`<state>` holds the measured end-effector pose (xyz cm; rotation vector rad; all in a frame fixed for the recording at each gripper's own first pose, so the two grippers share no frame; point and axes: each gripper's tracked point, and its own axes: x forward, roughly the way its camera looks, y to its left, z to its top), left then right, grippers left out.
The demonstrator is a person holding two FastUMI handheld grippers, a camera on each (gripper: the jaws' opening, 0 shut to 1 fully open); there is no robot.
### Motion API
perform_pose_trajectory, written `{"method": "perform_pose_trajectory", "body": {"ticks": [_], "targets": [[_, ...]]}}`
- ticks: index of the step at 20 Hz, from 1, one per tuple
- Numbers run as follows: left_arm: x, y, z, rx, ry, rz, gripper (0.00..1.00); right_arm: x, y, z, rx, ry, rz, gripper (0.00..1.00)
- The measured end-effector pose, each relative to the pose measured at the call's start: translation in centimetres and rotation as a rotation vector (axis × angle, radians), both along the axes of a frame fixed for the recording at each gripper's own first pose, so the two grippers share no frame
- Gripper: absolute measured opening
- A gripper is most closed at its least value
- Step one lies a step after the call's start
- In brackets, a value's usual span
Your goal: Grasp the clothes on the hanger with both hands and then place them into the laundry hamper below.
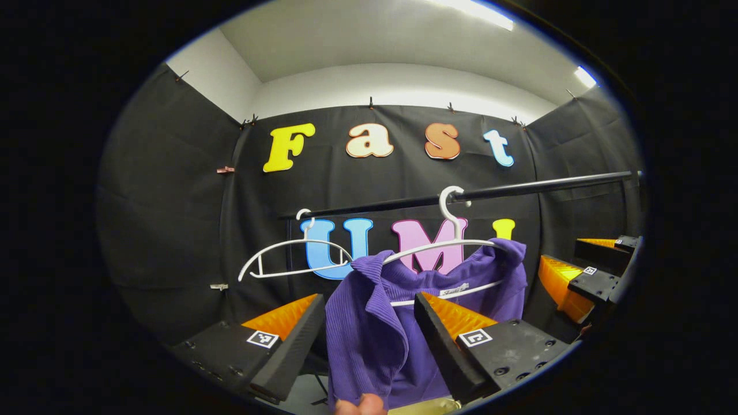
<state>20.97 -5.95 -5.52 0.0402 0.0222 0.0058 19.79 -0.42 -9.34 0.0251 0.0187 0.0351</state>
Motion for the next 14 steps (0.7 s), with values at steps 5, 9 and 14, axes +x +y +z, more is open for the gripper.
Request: {"method": "perform_pose_trajectory", "body": {"ticks": [5, 9, 14], "targets": [[3.5, -0.3, -1.6, 0.021, 0.009, 0.033, 0.97, 4.5, 0.8, -3.2, 0.031, 0.02, 0.016, 0.97], [5.7, -0.1, -3.1, 0.037, 0.022, 0.061, 0.97, 7.4, 1.1, -5.3, 0.021, 0.022, 0.005, 0.98], [7.0, 1.6, -4.0, 0.04, 0.032, 0.113, 0.59, 8.4, 2.3, -6.6, 0.041, 0.03, 0.079, 0.39]]}}
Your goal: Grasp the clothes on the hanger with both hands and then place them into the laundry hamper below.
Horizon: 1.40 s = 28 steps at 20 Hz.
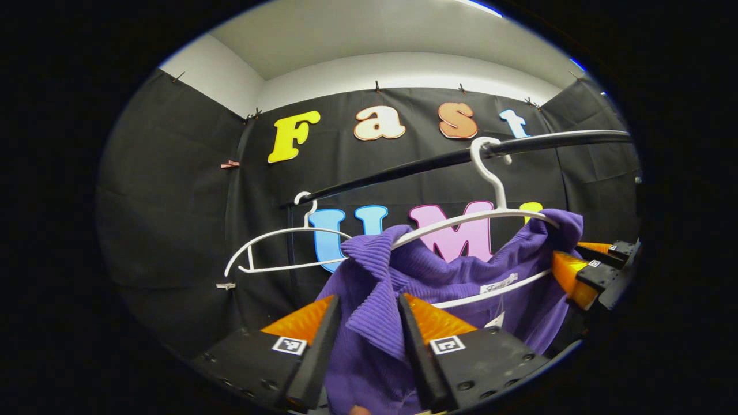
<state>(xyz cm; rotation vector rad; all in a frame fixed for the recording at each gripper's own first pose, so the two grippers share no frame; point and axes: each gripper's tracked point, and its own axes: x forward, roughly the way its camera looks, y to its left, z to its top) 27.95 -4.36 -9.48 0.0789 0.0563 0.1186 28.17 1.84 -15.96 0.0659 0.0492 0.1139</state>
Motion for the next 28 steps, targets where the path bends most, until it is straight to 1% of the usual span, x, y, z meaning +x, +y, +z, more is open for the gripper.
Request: {"method": "perform_pose_trajectory", "body": {"ticks": [1, 2, 3, 4, 5, 7, 8, 9, 11, 13, 15, 16, 17, 19, 22, 24, 26, 28], "targets": [[0.1, 0.2, 0.1, 0.002, -0.001, 0.013, 0.48, -0.6, 0.1, 0.2, 0.033, 0.003, 0.017, 0.26], [0.1, 0.4, 0.1, 0.006, 0.001, 0.021, 0.37, -0.1, -0.5, 0.1, 0.036, 0.006, -0.006, 0.27], [0.2, 0.3, 0.0, 0.014, 0.017, 0.016, 0.27, 0.2, -2.2, -0.4, 0.031, 0.022, -0.062, 0.22], [0.2, -0.1, -0.7, 0.011, 0.039, -0.006, 0.16, -0.3, -2.1, -0.4, 0.056, 0.027, -0.059, 0.07], [0.2, -0.3, -1.1, 0.003, 0.058, -0.022, 0.1, -0.2, -2.0, -0.5, 0.067, 0.027, -0.069, 0.07], [0.3, -0.1, -1.2, -0.023, 0.072, -0.043, 0.08, -0.2, -1.7, 0.4, 0.047, -0.005, -0.052, 0.07], [0.2, 0.1, -1.0, -0.036, 0.064, -0.04, 0.08, -0.3, -1.6, 1.1, 0.015, -0.033, -0.047, 0.07], [0.1, 0.3, -0.7, -0.048, 0.054, -0.04, 0.07, -0.4, -2.3, 2.0, -0.027, -0.07, -0.06, 0.06], [0.0, 1.0, -0.2, -0.051, 0.048, -0.036, 0.05, -0.3, -3.7, 3.7, -0.1, -0.135, -0.106, 0.06], [0.0, 1.4, 0.3, -0.044, 0.05, -0.024, 0.05, -0.1, -5.5, 5.0, -0.154, -0.183, -0.156, 0.06], [-0.1, 1.9, 1.1, -0.036, 0.042, -0.014, 0.05, 0.2, -6.9, 5.6, -0.206, -0.208, -0.204, 0.06], [-0.3, 2.3, 1.5, -0.035, 0.036, -0.002, 0.07, 0.2, -7.4, 5.6, -0.224, -0.214, -0.222, 0.07], [-0.3, 2.5, 1.8, -0.038, 0.036, 0.005, 0.05, 0.4, -8.0, 5.5, -0.24, -0.216, -0.24, 0.06], [-0.1, 2.6, 2.3, -0.041, 0.042, 0.005, 0.05, 0.7, -9.1, 5.2, -0.273, -0.22, -0.274, 0.06], [-0.1, 2.6, 2.5, -0.026, 0.045, -0.004, 0.05, 1.3, -11.0, 4.7, -0.277, -0.219, -0.328, 0.06], [-0.3, 2.1, 3.0, -0.02, 0.048, -0.021, 0.05, 2.0, -12.3, 3.6, -0.265, -0.194, -0.356, 0.06], [-0.3, 1.8, 3.3, -0.01, 0.048, -0.034, 0.05, 2.4, -13.4, 2.0, -0.244, -0.161, -0.374, 0.06], [-0.4, 1.3, 3.2, -0.013, 0.055, -0.046, 0.05, 2.8, -14.3, -0.4, -0.211, -0.106, -0.375, 0.06]]}}
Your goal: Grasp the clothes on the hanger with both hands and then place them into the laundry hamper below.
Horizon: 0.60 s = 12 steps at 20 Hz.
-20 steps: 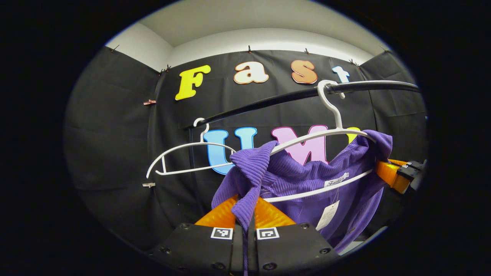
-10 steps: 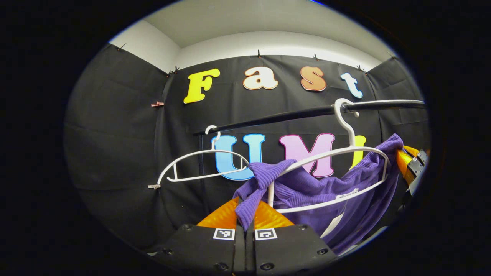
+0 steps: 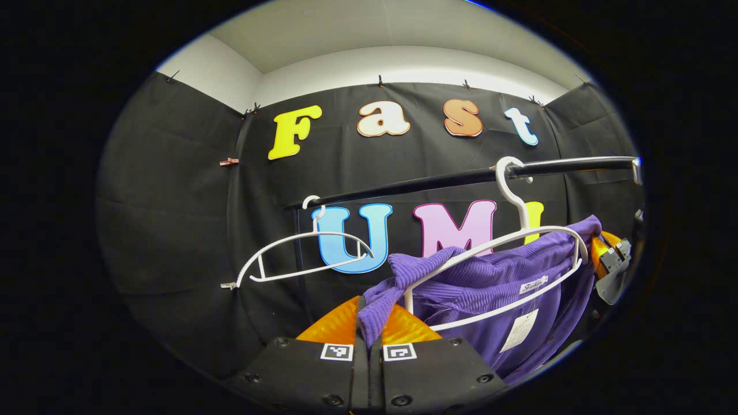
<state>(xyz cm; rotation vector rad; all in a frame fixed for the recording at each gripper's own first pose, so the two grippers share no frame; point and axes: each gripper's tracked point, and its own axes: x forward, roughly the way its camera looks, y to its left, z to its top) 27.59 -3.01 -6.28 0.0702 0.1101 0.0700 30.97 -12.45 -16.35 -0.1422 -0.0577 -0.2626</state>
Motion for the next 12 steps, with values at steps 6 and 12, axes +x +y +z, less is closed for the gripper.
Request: {"method": "perform_pose_trajectory", "body": {"ticks": [6, 12], "targets": [[0.3, 0.4, -0.2, -0.005, 0.011, 0.004, 0.05, -0.4, 2.6, -6.8, 0.101, 0.145, 0.053, 0.06], [0.2, 3.8, -0.5, 0.005, 0.009, 0.065, 0.05, -2.3, 8.8, -8.3, 0.146, 0.204, 0.186, 0.06]]}}
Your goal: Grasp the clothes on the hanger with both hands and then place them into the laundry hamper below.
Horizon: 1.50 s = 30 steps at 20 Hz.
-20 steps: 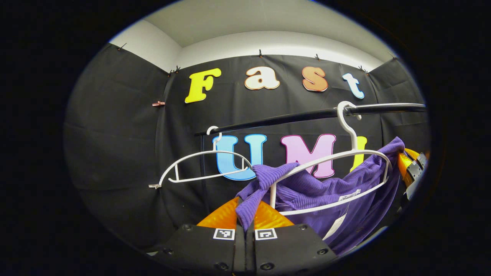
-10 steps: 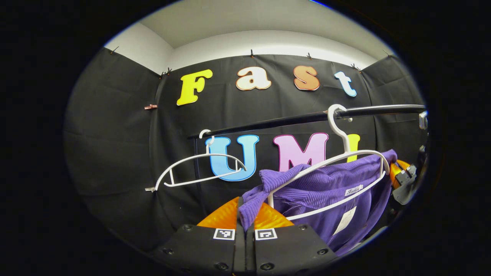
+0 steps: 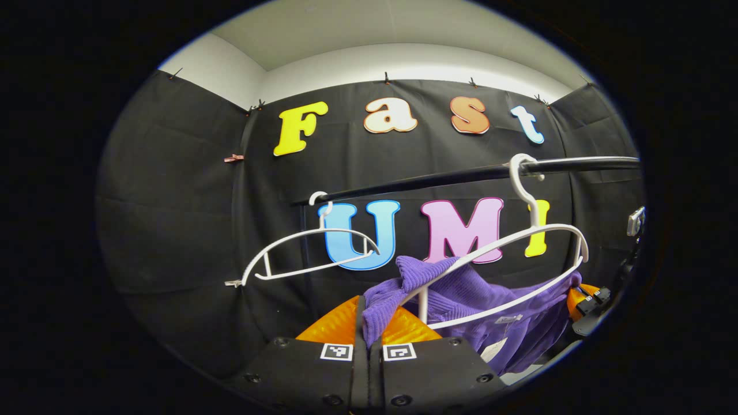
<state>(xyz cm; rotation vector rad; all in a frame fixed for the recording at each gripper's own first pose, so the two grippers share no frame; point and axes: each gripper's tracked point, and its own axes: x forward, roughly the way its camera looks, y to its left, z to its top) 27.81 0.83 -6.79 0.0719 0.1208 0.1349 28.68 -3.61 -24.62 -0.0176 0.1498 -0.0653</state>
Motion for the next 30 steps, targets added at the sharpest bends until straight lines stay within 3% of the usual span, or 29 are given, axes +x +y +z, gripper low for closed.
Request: {"method": "perform_pose_trajectory", "body": {"ticks": [6, 11, 17, 24, 27, 30], "targets": [[-0.9, 4.8, -3.4, -0.001, 0.066, 0.088, 0.05, -2.8, 4.5, 1.0, 0.024, 0.006, 0.119, 0.06], [-2.4, 5.3, -8.6, -0.029, 0.169, 0.068, 0.05, -5.2, 6.9, 0.9, 0.049, 0.04, 0.194, 0.06], [-4.8, 0.5, -12.3, -0.085, 0.253, -0.061, 0.05, -7.7, 9.4, 3.6, 0.103, 0.043, 0.269, 0.06], [-6.3, -7.6, -9.0, -0.192, 0.212, -0.237, 0.05, -10.0, 11.0, 7.6, 0.192, 0.025, 0.327, 0.06], [-6.4, -9.7, -9.5, -0.229, 0.215, -0.291, 0.05, -10.7, 11.0, 6.6, 0.21, 0.056, 0.349, 0.06], [-6.9, -10.7, -13.5, -0.266, 0.292, -0.305, 0.05, -12.0, 10.5, 1.9, 0.222, 0.15, 0.349, 0.06]]}}
